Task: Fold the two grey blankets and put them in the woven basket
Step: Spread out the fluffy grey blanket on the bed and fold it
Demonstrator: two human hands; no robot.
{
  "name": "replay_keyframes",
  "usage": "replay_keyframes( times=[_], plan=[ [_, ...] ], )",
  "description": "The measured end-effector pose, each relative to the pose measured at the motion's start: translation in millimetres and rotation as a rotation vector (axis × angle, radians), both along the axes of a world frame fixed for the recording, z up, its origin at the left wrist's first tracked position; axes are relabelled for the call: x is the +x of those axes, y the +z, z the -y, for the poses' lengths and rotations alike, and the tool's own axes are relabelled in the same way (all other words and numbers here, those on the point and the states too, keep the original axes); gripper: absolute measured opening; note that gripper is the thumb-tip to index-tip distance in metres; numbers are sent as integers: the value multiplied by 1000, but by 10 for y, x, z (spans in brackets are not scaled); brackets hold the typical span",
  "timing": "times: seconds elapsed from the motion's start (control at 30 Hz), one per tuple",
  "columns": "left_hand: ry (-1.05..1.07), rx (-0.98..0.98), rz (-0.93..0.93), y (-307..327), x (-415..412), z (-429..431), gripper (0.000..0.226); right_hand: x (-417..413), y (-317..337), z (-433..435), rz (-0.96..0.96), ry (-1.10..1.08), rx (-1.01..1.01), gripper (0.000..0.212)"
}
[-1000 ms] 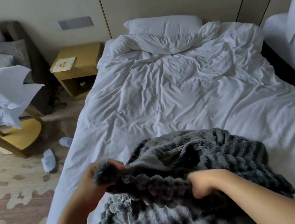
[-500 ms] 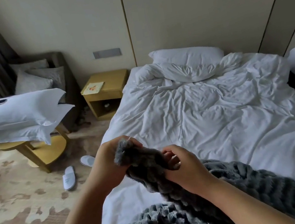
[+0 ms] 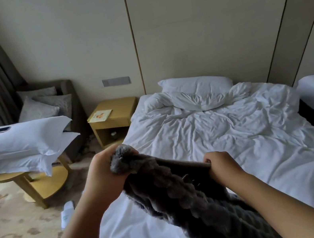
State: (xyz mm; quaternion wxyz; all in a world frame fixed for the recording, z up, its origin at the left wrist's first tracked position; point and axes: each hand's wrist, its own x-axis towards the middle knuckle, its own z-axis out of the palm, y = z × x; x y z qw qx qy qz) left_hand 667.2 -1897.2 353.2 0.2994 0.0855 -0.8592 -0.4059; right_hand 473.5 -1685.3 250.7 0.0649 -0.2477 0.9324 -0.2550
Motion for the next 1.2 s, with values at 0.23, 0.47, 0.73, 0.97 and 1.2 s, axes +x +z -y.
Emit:
replay_keyframes(
  times=[0.23,0.47,0.73,0.97,1.2],
  plan=[
    [198,134,-122,144,-159,137,41,-224,-209,-720,120,-364,-231,18],
    [191,190,-153,77,-381,-52,38,120,341,-420,-61,-90,-136,25],
    [32,153,-193,391,-470,-241,35,705,724,33,237,347,-605,64],
    [-101,96,-297,994,-599,-444,23,257,1359,209,-34,315,-588,15],
    [-255,366,-321,1426,-1018,-518,32,-106,2403,192,-209,247,-897,20]
  ],
)
